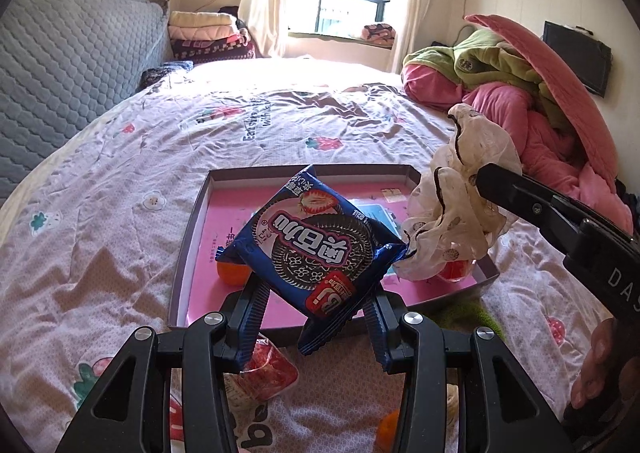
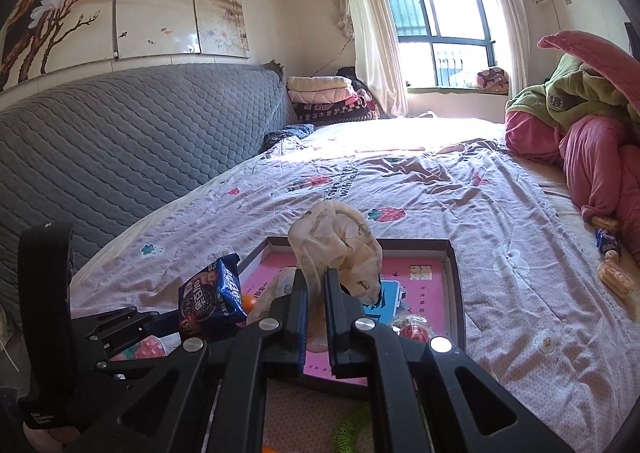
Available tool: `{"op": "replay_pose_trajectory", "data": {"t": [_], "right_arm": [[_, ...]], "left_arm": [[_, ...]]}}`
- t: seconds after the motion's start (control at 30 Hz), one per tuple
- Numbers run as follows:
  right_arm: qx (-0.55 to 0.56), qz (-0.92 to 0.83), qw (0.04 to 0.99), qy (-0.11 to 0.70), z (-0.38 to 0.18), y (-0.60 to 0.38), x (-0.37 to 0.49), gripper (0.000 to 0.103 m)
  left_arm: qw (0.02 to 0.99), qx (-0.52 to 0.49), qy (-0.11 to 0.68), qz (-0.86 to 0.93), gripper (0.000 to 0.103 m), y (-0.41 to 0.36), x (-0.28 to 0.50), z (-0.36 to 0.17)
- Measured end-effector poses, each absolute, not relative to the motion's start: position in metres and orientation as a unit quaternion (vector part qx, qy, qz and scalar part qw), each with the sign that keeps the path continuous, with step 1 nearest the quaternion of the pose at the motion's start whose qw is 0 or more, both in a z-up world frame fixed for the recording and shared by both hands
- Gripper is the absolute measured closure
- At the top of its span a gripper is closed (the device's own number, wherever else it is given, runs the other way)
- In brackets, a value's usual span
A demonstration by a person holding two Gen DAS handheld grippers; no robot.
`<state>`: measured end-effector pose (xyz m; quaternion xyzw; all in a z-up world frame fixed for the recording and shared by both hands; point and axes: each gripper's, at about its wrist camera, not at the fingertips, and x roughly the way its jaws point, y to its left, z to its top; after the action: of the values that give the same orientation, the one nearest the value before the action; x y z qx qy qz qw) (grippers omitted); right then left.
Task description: Organize objects
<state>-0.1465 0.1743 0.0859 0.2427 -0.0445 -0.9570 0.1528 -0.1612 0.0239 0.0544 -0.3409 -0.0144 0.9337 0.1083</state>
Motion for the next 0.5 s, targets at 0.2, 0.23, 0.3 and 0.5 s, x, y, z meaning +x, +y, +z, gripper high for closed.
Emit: {"op": "replay_pose_trajectory", "data": {"t": [0.2, 0.23, 0.3, 0.5], "right_arm": [[0.236, -0.960, 0.144, -0.040, 0.089, 0.175, -0.152, 0.095], [0.236, -0.960, 0.144, -0.039, 0.089, 0.174, -0.152, 0.095], [0.234, -0.961, 0.141, -0.037, 0.090, 0.175, -0.153, 0.095], [0.229, -0.963, 0.135, -0.033, 0.089, 0.176, -0.157, 0.095]], "left_arm": [[0.094, -0.330, -0.009, 0.939, 0.056, 0.026, -0.168, 0.056], [0.093, -0.329, -0.011, 0.940, 0.056, 0.026, -0.169, 0.056], [0.092, -0.328, -0.012, 0.940, 0.056, 0.027, -0.172, 0.056], [0.084, -0.322, -0.007, 0.943, 0.056, 0.031, -0.175, 0.058]]}}
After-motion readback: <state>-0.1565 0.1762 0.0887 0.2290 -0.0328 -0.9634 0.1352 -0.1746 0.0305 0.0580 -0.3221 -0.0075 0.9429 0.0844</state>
